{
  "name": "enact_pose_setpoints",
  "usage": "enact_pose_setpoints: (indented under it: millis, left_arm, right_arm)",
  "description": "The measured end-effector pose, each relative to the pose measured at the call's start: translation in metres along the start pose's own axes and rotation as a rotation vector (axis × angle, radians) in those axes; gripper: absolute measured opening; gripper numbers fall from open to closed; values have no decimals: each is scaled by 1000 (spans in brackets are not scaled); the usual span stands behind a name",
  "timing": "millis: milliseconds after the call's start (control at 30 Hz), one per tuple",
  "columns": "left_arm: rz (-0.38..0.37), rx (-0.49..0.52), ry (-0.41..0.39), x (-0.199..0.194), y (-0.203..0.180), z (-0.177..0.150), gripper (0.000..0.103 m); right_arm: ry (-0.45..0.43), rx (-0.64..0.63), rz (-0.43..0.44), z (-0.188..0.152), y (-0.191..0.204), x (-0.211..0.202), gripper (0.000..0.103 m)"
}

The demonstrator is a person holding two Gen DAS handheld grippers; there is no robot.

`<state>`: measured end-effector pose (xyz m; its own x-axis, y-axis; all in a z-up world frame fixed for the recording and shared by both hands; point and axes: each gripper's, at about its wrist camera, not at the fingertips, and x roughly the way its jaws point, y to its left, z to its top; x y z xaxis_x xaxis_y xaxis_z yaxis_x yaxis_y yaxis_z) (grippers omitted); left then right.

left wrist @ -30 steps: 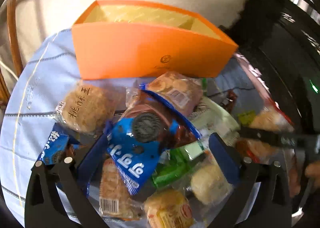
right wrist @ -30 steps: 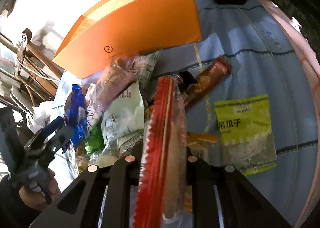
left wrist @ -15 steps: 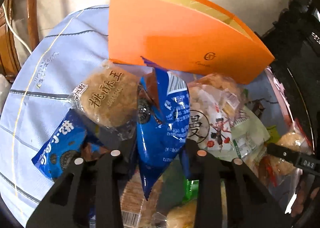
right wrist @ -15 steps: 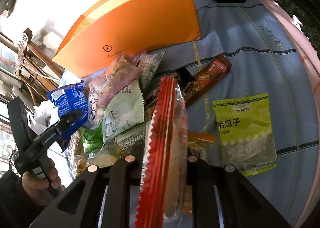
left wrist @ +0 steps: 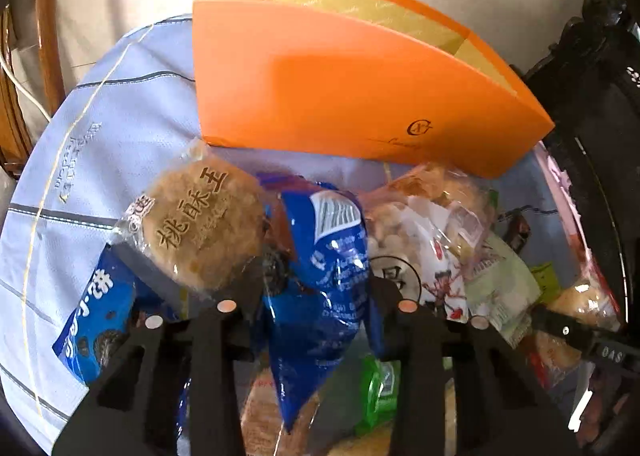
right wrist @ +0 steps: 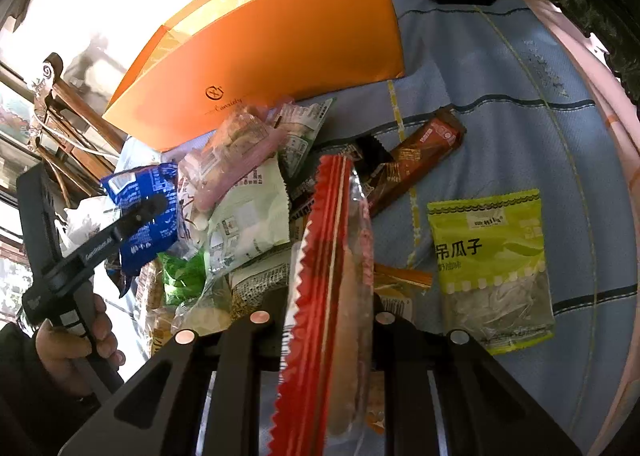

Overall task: Organize snacks
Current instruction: 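Grasp the blue cookie pack with left tool while right tool grasps red-edged pastry pack, then carry the blue pack and red-edged pack over the orange box and open both tools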

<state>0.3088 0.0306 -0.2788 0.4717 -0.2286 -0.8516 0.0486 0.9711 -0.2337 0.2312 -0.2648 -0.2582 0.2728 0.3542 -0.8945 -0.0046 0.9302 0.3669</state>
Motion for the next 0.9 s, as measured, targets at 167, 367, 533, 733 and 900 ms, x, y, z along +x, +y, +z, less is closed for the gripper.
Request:
enact_pose_setpoints:
  millis: [167, 367, 533, 733, 900]
  left_arm:
    - [-49, 36, -36, -25, -6, -10, 35]
    - [-116, 15, -104, -75, -6, -20, 35]
    - [-138, -7, -125, -101, 1, -31, 35]
    - [-136, 36, -174, -128, -4, -35, 35]
    - [-156, 52, -232, -154, -11, -24, 35]
  right_arm:
    - [-62, 4, 10, 0, 3, -18, 17]
    - [-116, -13, 48, -9, 11, -50, 16]
    - [-149, -32, 78, -17, 20, -77, 16]
    - [-217, -75, 120, -17, 41, -116, 16]
    - [-276, -105, 139, -3, 57, -146, 16]
